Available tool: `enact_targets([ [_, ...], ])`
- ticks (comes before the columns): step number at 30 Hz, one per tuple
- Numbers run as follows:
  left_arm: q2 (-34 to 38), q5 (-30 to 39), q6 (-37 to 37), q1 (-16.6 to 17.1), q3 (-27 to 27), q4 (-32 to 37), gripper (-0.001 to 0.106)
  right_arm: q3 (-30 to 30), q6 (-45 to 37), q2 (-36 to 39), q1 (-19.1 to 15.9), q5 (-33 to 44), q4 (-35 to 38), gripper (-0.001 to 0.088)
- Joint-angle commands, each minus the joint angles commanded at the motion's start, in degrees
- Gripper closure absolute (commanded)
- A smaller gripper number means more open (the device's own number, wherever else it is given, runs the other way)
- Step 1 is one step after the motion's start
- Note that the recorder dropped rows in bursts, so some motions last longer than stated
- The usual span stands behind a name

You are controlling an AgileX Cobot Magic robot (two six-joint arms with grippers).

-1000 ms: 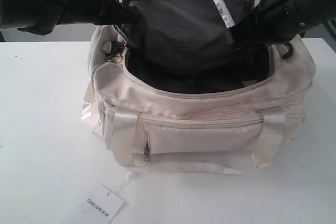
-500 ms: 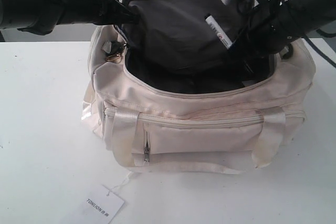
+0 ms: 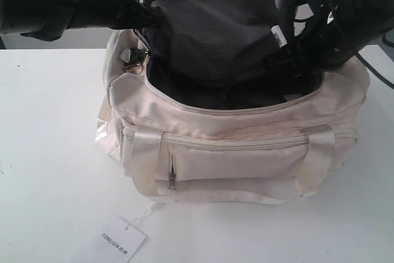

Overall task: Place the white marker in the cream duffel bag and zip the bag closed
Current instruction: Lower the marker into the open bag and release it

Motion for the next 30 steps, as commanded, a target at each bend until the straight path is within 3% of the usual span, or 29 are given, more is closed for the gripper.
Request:
enact_targets([
  [18, 0.0, 0.0, 0.0, 0.0, 0.0, 0.0, 0.105, 0.0, 4.2, 2.9, 0.0, 2.9, -0.2, 0.0861],
  [30, 0.0, 0.0, 0.0, 0.0, 0.0, 0.0, 0.105, 0.0, 4.5, 2.9, 0.0, 2.8, -0.2, 0.0564],
])
